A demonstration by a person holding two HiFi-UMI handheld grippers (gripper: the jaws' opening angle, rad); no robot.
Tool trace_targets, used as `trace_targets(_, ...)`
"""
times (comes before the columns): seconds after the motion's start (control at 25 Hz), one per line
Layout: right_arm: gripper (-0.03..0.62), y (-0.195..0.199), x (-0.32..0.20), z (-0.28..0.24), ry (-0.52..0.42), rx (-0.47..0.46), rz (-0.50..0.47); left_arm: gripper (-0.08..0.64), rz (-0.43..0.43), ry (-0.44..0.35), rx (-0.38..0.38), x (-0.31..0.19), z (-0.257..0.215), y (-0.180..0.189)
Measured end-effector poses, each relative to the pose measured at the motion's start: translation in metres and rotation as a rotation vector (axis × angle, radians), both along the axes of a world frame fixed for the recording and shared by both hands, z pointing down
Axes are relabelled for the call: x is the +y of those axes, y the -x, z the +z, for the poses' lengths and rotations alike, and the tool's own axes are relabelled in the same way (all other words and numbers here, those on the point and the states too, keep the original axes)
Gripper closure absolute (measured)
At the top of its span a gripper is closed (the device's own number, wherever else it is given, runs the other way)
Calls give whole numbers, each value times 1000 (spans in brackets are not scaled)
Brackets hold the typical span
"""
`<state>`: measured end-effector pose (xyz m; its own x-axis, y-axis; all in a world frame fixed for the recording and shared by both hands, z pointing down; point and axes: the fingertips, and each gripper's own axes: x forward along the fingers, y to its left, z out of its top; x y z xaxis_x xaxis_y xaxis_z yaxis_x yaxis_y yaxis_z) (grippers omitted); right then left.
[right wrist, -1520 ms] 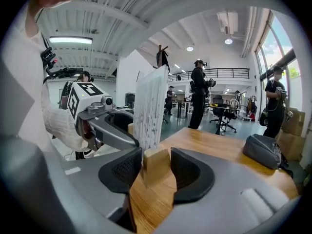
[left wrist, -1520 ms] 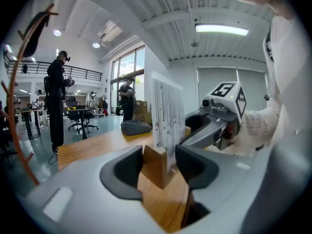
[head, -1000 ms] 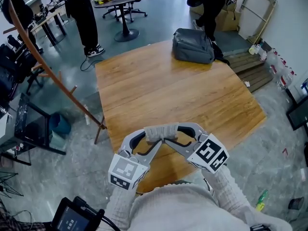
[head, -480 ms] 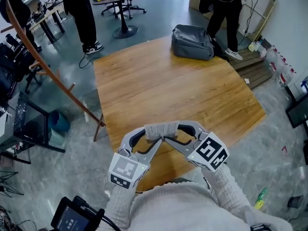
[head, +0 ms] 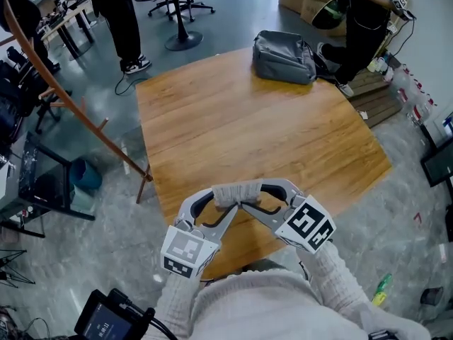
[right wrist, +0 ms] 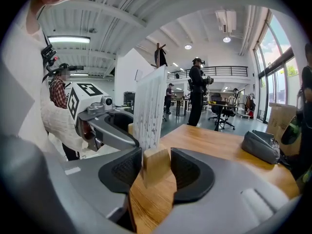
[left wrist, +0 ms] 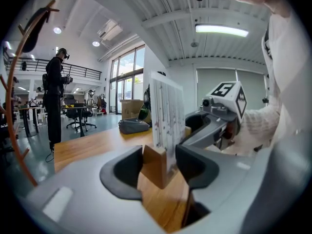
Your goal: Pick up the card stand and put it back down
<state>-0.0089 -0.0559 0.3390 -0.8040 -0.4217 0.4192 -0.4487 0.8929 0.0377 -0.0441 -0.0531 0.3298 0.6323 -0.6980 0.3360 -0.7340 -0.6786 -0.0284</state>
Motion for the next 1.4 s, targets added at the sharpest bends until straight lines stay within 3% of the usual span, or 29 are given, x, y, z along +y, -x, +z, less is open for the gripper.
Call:
trace_targets(0.44,405,3,-18,46,59,48,-4,347,9,62,9,-18,47,2)
trace_targets(0.8,405,9,-33,100,106,77,-32,347,-31,116,41,-32,102,8)
trace_targets(1.4,417,12,-40,182,134,204,-79,348,36,168,-114,-40,185,9)
